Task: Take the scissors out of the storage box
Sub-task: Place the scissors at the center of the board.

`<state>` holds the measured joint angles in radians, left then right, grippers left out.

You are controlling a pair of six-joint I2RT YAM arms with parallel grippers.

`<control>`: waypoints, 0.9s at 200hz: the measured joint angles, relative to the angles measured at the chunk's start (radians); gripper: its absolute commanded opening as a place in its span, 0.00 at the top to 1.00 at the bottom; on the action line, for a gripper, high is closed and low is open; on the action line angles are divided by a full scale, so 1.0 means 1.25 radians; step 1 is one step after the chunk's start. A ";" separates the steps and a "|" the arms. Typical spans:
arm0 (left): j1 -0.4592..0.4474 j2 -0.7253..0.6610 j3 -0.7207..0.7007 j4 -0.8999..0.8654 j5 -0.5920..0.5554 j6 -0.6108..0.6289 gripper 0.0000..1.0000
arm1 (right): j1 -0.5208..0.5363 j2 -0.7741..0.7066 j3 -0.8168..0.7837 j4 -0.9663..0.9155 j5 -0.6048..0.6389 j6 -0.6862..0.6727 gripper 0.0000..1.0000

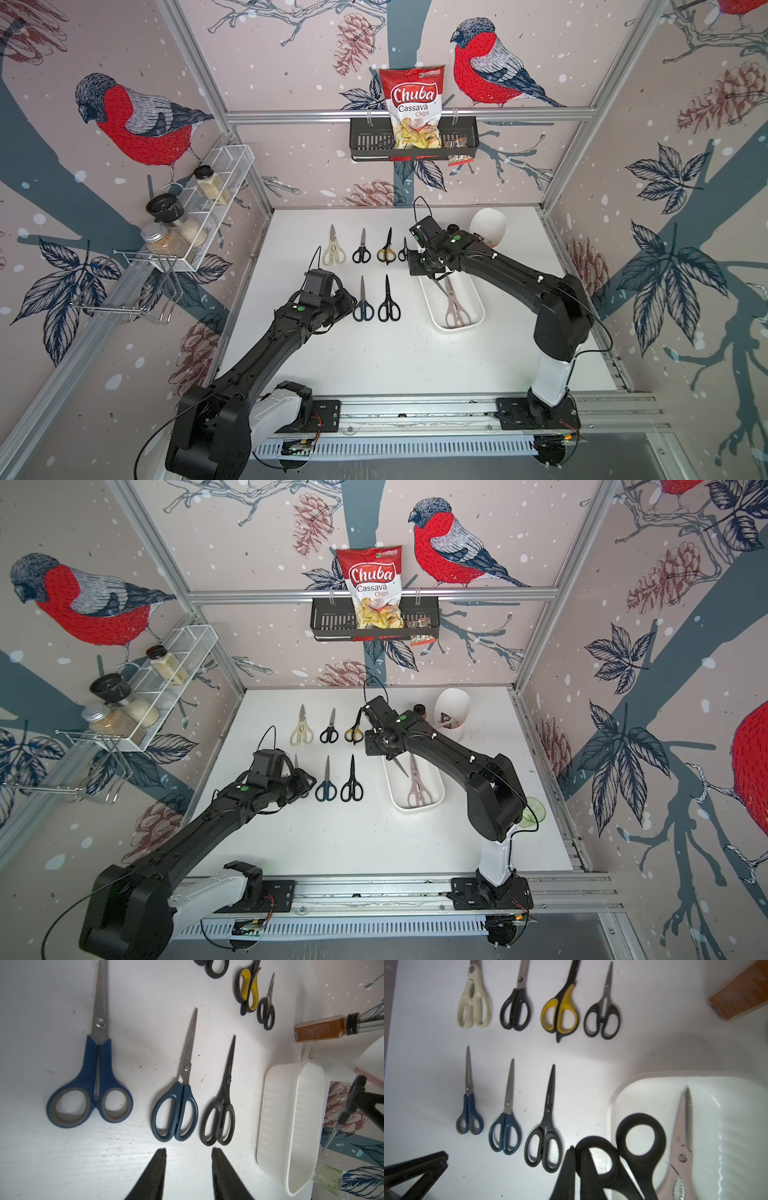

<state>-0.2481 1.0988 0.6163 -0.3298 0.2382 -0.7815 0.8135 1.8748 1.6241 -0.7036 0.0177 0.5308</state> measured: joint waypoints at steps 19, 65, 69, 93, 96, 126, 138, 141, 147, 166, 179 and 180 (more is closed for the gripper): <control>0.069 0.002 0.002 0.005 0.033 0.020 0.59 | 0.052 0.028 0.021 0.003 -0.009 0.000 1.00; 0.182 0.007 0.037 -0.017 0.083 0.093 0.58 | 0.184 0.072 0.027 0.011 -0.031 -0.032 1.00; 0.190 0.008 0.037 -0.020 0.087 0.100 0.58 | 0.194 0.073 0.023 0.012 -0.034 -0.039 1.00; 0.217 0.009 0.037 -0.027 0.109 0.117 0.58 | 0.254 0.077 -0.004 0.013 -0.040 -0.073 1.00; 0.218 0.009 0.037 -0.028 0.111 0.119 0.58 | 0.262 0.078 -0.009 0.013 -0.040 -0.077 1.00; 0.221 0.001 0.037 -0.045 0.124 0.130 0.58 | 0.320 0.081 -0.053 0.015 -0.039 -0.099 1.00; 0.222 -0.006 0.036 -0.052 0.124 0.137 0.58 | 0.323 0.080 -0.079 0.031 -0.038 -0.107 1.00; 0.222 -0.009 0.035 -0.054 0.124 0.138 0.58 | 0.324 0.079 -0.087 0.038 -0.038 -0.108 1.00; 0.222 -0.013 0.034 -0.058 0.125 0.143 0.58 | 0.327 0.079 -0.101 0.046 -0.035 -0.108 1.00; 0.222 -0.026 0.026 -0.066 0.126 0.149 0.58 | 0.350 0.078 -0.138 0.061 -0.030 -0.115 1.00; 0.222 -0.034 0.019 -0.069 0.126 0.150 0.59 | 0.372 0.079 -0.153 0.073 -0.035 -0.129 1.00; 0.222 -0.034 0.019 -0.069 0.126 0.150 0.58 | 0.374 0.079 -0.154 0.074 -0.035 -0.131 1.00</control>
<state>0.0292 1.0557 0.6395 -0.4164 0.3962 -0.5938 1.2804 1.9736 1.4319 -0.6117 -0.0261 0.3676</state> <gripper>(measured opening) 0.417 0.092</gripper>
